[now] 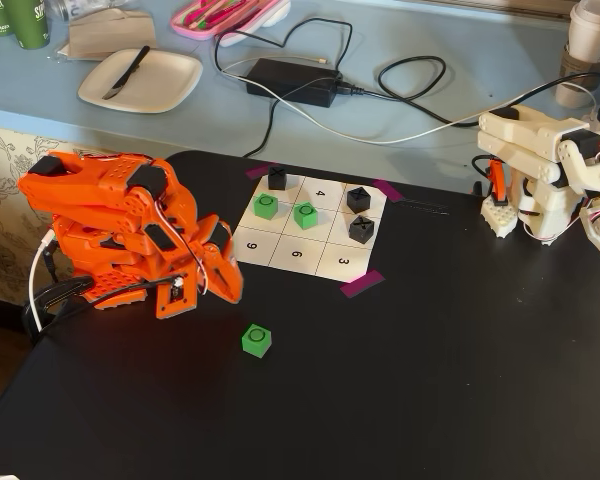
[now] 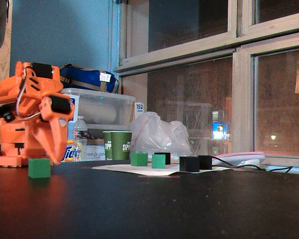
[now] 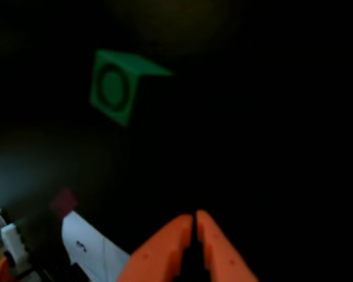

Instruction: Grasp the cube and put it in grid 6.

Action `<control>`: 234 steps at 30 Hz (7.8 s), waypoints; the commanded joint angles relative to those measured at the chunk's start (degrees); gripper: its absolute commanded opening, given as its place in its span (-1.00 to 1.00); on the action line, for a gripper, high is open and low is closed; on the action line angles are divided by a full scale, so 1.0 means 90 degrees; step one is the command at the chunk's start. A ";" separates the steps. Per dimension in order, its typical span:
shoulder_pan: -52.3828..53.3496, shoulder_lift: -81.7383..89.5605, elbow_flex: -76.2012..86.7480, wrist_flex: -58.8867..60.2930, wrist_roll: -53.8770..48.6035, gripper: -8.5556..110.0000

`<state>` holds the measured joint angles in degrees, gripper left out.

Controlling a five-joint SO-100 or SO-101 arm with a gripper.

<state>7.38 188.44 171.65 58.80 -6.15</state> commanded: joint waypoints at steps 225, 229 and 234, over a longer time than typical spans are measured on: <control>-0.1465 -0.5801 -0.7168 0.1260 -0.0889 -0.85; -0.0713 -0.4492 -0.5176 0.0186 -0.1006 -0.85; -0.0293 -0.2646 -0.1982 -0.1475 -0.0986 -0.85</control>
<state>3.16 156.36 139.75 53.09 -14.50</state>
